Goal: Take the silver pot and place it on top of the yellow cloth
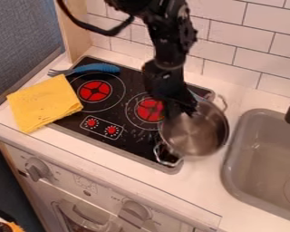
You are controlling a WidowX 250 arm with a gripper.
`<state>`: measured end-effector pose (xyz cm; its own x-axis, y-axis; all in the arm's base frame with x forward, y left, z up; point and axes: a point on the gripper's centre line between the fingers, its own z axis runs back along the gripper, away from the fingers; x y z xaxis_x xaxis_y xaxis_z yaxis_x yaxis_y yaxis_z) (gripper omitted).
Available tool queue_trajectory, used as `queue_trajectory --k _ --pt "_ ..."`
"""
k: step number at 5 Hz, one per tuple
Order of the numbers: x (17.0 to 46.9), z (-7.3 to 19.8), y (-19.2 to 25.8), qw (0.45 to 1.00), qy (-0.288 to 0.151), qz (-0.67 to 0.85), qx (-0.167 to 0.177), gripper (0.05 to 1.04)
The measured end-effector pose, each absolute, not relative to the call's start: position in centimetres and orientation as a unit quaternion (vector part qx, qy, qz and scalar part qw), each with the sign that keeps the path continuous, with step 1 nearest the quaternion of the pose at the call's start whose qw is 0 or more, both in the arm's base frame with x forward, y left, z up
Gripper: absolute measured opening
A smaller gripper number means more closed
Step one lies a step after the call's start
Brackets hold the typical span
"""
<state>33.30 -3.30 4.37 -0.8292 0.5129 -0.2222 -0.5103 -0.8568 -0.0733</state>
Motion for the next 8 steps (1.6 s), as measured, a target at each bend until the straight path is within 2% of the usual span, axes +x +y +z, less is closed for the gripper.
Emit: queue_trajectory --k 1,2,3,5,6,8 --pt "33.4 6.4 -2.4 0.28 -0.013 0.95 -0.137 0.083" --pt "33.1 7.8 0.1 0.274 -0.022 0.951 -0.139 0.083" --pt "33.0 9.2 4.2 0.238 -0.042 0.958 -0.156 0.083" --pt "31.8 9.5 12.7 0.155 -0.093 0.974 -0.139 0.083" --pt "31.5 8.3 15.1 0.115 -0.096 0.982 -0.118 0.083" --pt "29.8 5.7 18.9 0.073 -0.1 0.99 -0.069 0.083"
